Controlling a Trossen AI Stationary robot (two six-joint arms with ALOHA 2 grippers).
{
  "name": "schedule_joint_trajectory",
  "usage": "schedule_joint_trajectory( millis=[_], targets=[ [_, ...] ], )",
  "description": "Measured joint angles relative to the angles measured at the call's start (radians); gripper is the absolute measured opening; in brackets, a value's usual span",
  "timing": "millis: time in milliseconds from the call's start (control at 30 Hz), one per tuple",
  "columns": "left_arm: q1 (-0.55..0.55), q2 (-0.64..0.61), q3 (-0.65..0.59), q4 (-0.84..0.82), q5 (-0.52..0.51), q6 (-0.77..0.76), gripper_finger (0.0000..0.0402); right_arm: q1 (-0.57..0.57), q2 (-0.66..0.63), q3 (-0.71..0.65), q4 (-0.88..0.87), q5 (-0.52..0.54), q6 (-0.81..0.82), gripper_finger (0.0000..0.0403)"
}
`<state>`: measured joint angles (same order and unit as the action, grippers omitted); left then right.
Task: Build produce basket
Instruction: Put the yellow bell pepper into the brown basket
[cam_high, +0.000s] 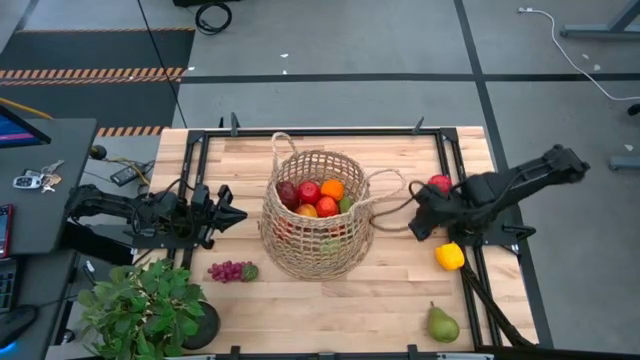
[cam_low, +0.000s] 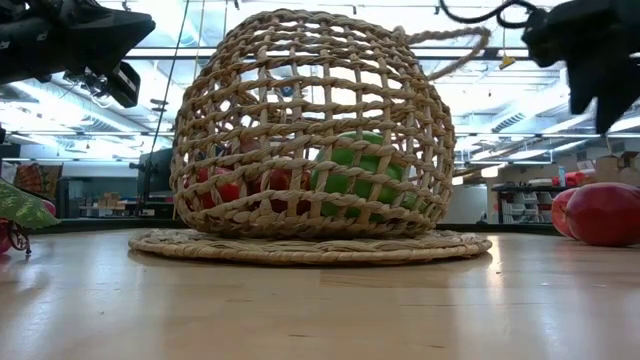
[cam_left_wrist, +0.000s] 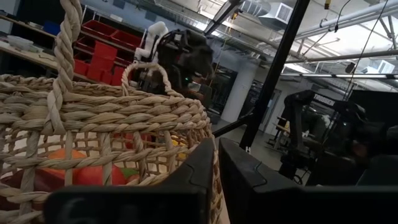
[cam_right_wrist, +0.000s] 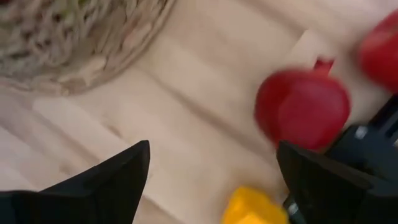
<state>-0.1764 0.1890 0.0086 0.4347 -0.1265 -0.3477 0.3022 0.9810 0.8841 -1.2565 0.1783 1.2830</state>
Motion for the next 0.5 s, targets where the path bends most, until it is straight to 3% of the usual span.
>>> schedule_joint_trajectory(
  millis=[167,367,500],
  targets=[
    [0.000,0.000,0.000,0.000,0.000,0.000,0.0036,0.151,0.069,0.000,0.008,-0.042,0.168,0.0354],
    [0.000,0.000,0.000,0.000,0.000,0.000,0.0028,0.286,0.143,0.000,0.007,-0.196,0.317,0.0354],
    [0.000,0.000,0.000,0.000,0.000,0.000,0.0032,0.386,0.137,0.000,0.000,-0.211,0.465,0.0354]
  ],
)
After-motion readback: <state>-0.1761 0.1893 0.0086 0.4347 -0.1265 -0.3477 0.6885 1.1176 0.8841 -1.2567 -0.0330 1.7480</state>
